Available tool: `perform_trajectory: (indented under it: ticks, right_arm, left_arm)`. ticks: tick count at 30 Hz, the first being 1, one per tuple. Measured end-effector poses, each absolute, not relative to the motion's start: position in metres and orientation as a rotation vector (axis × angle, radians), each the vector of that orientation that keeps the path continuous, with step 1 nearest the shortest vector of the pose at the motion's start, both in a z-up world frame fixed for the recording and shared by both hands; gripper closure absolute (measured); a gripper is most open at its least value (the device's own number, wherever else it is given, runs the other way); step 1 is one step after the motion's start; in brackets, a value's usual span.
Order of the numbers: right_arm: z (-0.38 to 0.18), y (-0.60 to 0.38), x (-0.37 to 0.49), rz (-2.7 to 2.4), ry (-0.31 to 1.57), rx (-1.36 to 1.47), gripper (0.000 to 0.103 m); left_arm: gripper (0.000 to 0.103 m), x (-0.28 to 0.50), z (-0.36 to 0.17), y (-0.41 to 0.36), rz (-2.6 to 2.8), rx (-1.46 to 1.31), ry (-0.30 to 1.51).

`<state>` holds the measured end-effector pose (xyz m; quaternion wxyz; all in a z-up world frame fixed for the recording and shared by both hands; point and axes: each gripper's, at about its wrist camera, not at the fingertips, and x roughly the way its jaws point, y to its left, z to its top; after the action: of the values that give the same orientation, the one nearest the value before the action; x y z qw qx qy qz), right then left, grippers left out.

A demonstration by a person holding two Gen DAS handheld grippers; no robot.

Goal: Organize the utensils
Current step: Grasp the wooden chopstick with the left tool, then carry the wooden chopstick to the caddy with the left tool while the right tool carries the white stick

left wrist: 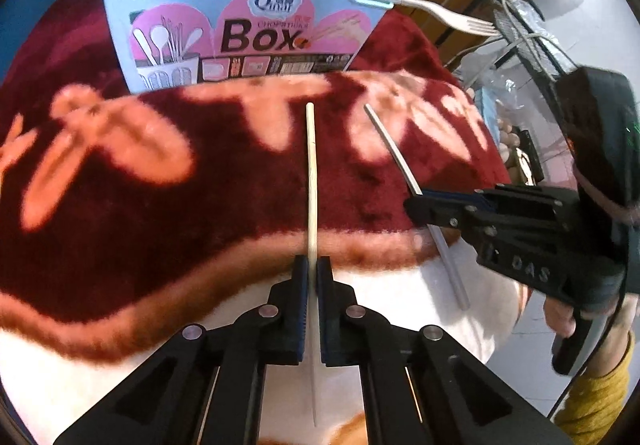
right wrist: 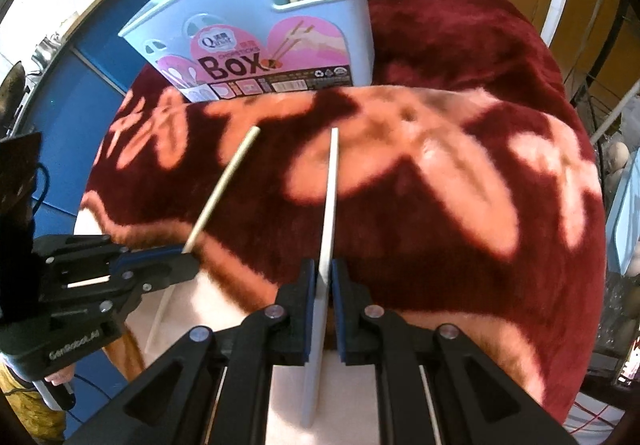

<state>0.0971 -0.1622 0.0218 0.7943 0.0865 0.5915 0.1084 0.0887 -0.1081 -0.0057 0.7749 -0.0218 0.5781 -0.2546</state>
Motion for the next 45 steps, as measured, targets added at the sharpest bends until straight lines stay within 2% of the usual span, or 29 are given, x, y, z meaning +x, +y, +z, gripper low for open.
perform_trajectory:
  ticks: [7, 13, 29, 45]
  right_arm:
    - [0.021, -0.155, 0.103, 0.221, 1.288, 0.146, 0.093]
    - [0.024, -0.155, 0.09, 0.223, 1.208, 0.134, 0.095]
    - [0.067, -0.176, 0.03, 0.231, 0.675, 0.317, 0.095]
    - [0.099, -0.171, 0.068, 0.25, 0.462, 0.322, 0.095]
  left_arm:
    - [0.099, 0.082, 0.001, -0.084, -0.582, -0.123, 1.134]
    - [0.099, 0.082, 0.004, -0.061, -0.56, -0.173, 1.055]
    - [0.099, 0.084, 0.074, -0.027, -0.487, -0.208, 0.648]
    - [0.099, 0.154, 0.13, -0.024, -0.345, -0.217, 0.399]
